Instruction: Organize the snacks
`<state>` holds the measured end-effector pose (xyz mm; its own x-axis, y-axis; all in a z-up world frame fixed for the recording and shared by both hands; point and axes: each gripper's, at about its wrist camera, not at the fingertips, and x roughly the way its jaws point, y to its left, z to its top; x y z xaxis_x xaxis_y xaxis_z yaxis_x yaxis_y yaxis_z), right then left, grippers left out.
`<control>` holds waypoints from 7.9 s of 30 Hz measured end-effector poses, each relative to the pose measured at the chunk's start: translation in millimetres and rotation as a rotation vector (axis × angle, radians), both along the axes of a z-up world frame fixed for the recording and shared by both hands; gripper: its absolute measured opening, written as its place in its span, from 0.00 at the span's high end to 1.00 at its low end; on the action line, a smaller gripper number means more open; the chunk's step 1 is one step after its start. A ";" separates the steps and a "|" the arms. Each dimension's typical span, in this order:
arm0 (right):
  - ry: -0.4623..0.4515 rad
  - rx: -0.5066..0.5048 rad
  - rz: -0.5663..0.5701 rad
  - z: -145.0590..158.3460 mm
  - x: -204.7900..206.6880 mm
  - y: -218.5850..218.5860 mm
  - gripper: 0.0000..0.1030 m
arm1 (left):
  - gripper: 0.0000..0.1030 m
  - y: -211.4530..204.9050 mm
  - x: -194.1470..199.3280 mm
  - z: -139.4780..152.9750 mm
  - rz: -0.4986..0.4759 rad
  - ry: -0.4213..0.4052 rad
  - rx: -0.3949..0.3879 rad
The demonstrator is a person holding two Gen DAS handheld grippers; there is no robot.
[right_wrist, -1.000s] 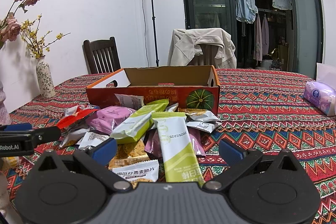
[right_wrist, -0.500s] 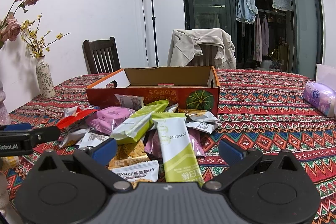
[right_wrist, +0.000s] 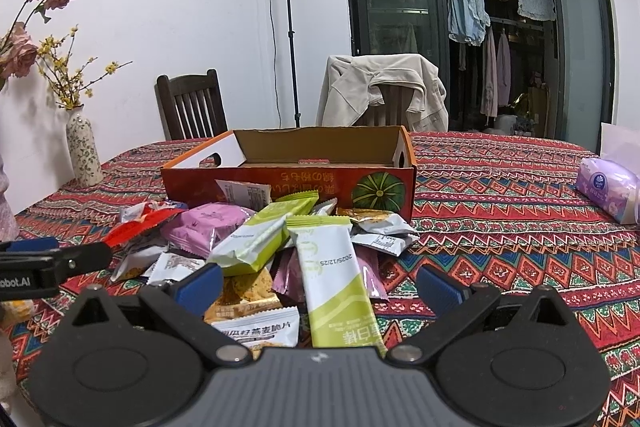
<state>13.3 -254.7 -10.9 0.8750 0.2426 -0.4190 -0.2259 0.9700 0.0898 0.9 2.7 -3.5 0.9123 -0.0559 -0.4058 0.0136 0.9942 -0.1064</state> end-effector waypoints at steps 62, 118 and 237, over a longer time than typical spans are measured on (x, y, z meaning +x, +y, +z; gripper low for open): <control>0.067 -0.018 0.042 -8.6 45.2 -9.1 0.64 | 0.01 23.0 90.1 -21.8 0.038 0.234 0.000; -0.122 0.009 -0.013 70.5 141.2 13.8 0.64 | 0.59 -38.9 142.0 77.1 0.060 -0.142 0.088; 0.099 -0.056 0.110 -29.7 9.5 17.1 0.54 | 0.06 -26.9 16.9 -21.6 -0.104 0.066 0.013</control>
